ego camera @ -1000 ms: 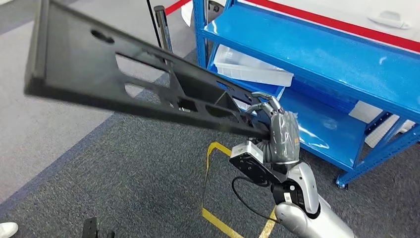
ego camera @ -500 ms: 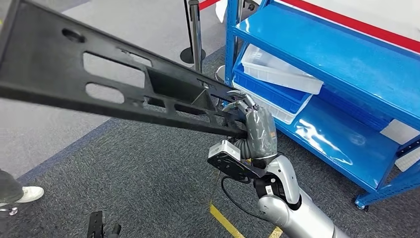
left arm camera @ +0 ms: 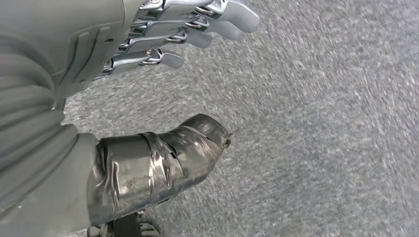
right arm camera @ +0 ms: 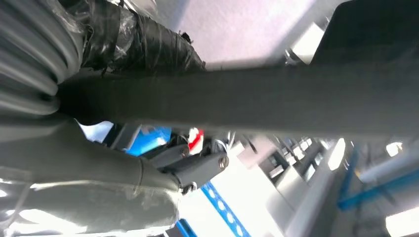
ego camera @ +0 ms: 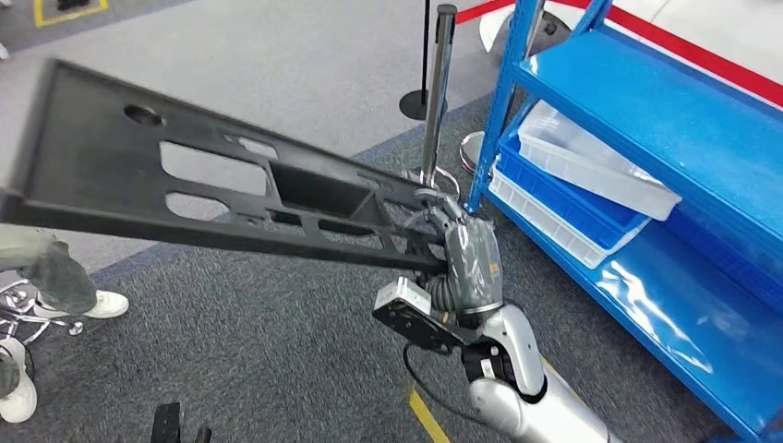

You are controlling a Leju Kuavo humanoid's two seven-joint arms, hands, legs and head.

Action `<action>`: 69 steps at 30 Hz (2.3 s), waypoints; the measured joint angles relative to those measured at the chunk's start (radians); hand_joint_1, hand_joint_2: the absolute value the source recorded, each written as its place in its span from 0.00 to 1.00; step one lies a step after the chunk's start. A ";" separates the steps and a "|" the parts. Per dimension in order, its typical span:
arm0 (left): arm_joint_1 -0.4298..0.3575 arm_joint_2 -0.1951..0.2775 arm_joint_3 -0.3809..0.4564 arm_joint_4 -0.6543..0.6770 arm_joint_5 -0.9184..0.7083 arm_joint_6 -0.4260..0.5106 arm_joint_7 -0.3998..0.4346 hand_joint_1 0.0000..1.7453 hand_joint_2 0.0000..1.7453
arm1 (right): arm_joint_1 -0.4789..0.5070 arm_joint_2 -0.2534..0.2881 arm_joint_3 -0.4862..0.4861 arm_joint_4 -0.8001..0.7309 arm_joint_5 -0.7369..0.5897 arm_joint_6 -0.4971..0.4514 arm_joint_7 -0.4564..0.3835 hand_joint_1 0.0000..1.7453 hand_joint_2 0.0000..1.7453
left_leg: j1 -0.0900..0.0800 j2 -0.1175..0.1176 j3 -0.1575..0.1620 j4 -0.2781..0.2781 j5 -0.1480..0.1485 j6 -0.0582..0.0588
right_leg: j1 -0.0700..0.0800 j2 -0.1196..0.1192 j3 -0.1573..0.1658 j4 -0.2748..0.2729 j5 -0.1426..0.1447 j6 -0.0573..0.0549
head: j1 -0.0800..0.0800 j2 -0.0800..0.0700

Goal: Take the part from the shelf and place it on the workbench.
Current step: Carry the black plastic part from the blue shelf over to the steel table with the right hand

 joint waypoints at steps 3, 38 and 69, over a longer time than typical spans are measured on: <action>0.019 0.002 0.000 0.001 -0.009 -0.002 -0.008 0.00 1.00 | 0.018 0.000 0.000 -0.003 -0.002 -0.016 0.001 1.00 1.00 | 0.003 0.013 -0.013 0.009 -0.004 -0.017 | -0.001 -0.035 0.006 -0.008 0.003 -0.019 | -0.004 0.000; 0.021 0.003 -0.002 0.002 -0.006 -0.051 -0.045 0.00 1.00 | 0.088 -0.031 0.000 -0.064 0.025 -0.035 0.025 1.00 1.00 | 0.007 0.122 -0.115 0.212 -0.094 -0.035 | 0.008 -0.100 0.037 -0.044 0.007 -0.034 | -0.021 0.000; 0.011 0.009 -0.001 0.004 -0.047 -0.039 -0.040 0.00 1.00 | 0.103 -0.029 0.000 -0.111 -0.009 -0.041 -0.020 1.00 1.00 | 0.010 0.118 -0.124 0.206 -0.082 -0.039 | 0.013 -0.095 0.055 -0.064 0.005 -0.036 | -0.018 0.000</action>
